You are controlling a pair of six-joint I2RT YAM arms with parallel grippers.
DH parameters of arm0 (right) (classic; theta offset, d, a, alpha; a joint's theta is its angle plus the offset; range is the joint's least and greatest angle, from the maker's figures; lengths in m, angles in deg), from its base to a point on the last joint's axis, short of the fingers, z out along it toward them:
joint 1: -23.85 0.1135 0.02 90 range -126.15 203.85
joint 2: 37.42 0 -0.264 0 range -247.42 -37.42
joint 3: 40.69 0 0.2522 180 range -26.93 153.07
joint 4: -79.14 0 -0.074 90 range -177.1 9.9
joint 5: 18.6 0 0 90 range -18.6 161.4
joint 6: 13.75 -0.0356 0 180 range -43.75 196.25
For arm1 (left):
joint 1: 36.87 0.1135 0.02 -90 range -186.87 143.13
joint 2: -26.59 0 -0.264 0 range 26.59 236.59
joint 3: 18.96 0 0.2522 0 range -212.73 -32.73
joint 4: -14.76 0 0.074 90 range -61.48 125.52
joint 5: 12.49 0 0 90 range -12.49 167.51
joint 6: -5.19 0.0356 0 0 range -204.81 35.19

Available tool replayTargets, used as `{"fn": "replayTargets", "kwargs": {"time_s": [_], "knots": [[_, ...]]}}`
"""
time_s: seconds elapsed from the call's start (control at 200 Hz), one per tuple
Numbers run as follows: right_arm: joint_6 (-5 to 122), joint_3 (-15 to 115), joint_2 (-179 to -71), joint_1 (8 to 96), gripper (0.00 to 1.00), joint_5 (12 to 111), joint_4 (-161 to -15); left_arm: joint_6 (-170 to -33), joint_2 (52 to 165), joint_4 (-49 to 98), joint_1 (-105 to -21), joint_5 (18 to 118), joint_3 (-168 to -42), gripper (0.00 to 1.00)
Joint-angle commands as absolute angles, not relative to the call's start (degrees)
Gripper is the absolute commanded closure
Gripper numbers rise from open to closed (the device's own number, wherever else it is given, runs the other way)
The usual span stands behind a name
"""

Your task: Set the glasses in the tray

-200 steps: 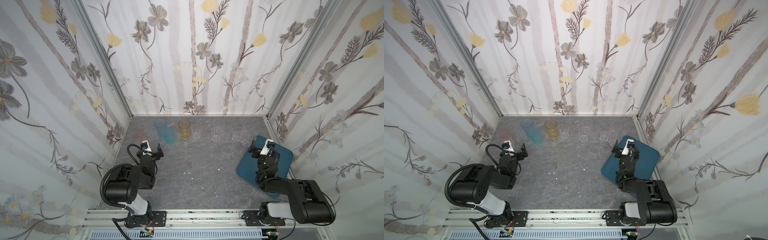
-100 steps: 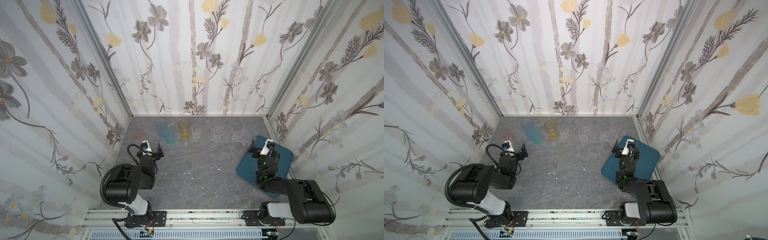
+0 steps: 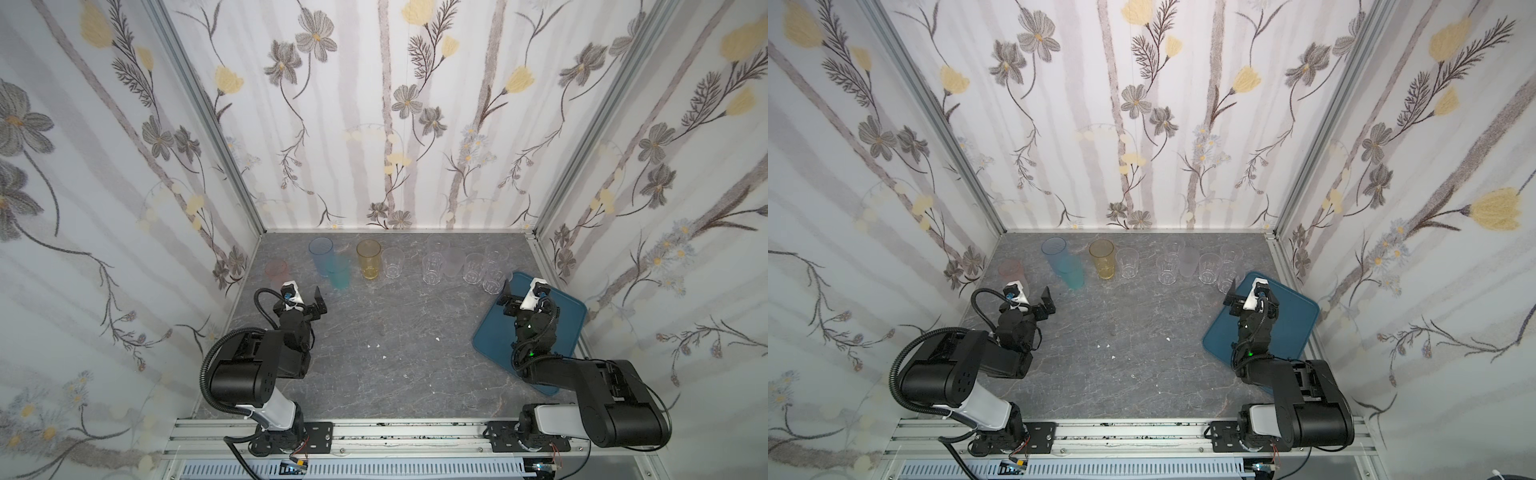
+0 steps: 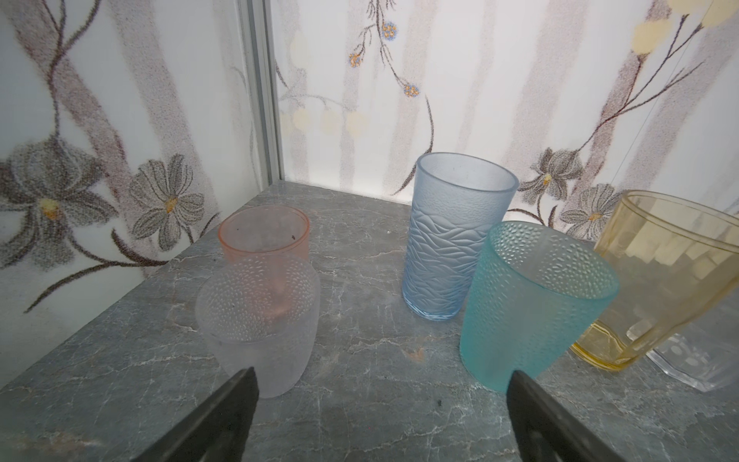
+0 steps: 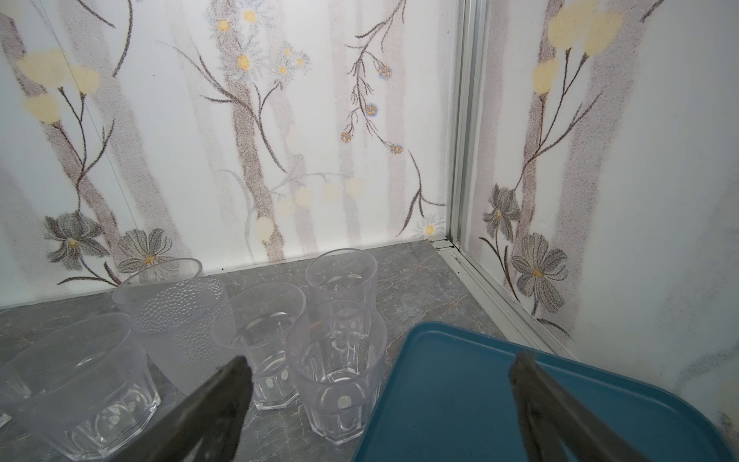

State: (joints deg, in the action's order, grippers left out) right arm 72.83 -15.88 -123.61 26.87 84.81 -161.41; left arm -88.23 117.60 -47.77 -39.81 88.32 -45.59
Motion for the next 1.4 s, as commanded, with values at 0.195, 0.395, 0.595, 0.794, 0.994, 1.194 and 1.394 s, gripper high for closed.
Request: {"fn": "replayTargets", "kwargs": {"time_s": [0.195,0.395,0.595,0.794,0.994,1.194,1.394], "knots": [[73.7,-15.92,-122.31,27.56,0.0,86.24,-162.08,-86.44,113.83,-49.5,-41.8,90.57,-44.43,0.0],[71.85,-11.59,-113.41,29.01,0.0,89.69,-143.83,-84.72,110.16,-48.1,-44.8,98.19,-44.1,0.0],[63.15,-7.88,-103.6,31.41,0.0,99.74,-125.61,-84.52,101.69,-41.01,-49.04,110.07,-45.72,0.0],[46.17,6.66,-98.34,30.19,0.0,90.84,-94.93,-97.24,90.24,-25.08,-51.55,120.38,-50.12,0.0],[43.71,6.7,-96.53,28.08,0.17,68.05,-90.79,-110.58,82.94,-1.6,-51.42,110.27,-59.66,0.0],[39.96,8.83,-100.2,30.98,0.22,71.99,-73.78,-115.93,76.33,-0.25,-47.01,92.65,-58.58,0.05],[35.5,7.2,-104.27,40.95,0.23,75.55,-68.2,-117.02,81.25,14.83,-50.49,88.2,-66.57,0.15]]}}
